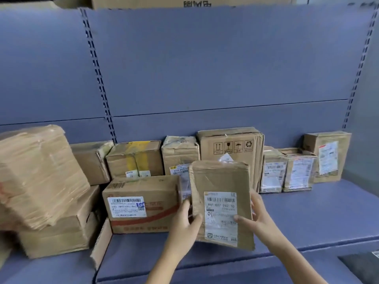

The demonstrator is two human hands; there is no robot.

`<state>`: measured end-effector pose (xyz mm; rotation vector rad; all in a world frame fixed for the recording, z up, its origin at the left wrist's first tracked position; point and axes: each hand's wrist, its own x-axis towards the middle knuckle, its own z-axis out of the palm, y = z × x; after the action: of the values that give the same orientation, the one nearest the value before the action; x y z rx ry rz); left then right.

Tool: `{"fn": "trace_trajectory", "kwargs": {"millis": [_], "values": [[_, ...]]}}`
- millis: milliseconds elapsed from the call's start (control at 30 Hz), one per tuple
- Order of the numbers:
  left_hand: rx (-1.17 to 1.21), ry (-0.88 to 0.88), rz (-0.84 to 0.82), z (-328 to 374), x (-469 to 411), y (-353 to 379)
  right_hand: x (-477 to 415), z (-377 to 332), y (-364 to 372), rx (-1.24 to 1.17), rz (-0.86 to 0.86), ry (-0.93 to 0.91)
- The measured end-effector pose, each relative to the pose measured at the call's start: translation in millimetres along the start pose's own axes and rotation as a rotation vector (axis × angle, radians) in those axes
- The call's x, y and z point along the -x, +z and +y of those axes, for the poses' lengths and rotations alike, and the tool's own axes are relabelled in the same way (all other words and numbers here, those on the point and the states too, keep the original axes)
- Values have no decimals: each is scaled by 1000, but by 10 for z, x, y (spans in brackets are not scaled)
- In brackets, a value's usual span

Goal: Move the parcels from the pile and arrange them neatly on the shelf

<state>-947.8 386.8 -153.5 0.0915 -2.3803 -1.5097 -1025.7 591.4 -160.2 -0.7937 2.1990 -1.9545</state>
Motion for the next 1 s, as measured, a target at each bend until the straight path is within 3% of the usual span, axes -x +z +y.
{"fn": "trace_trajectory", "kwargs": {"millis": [100, 467, 667, 767, 1000], "values": [[-114, -68, 50, -159, 17, 67, -64, 232, 41, 38, -14, -25], [-237, -28, 246, -390, 148, 309, -272, 610, 82, 156, -149, -53], [-825, 246, 573, -466, -55, 226, -409, 693, 233, 280, -5, -123], [-874, 305, 661, -530, -97, 253, -459, 745, 215, 309, -17, -124], [-892, 254, 593, -490, -111, 333, -579, 786, 135, 257, -89, -45]]}}
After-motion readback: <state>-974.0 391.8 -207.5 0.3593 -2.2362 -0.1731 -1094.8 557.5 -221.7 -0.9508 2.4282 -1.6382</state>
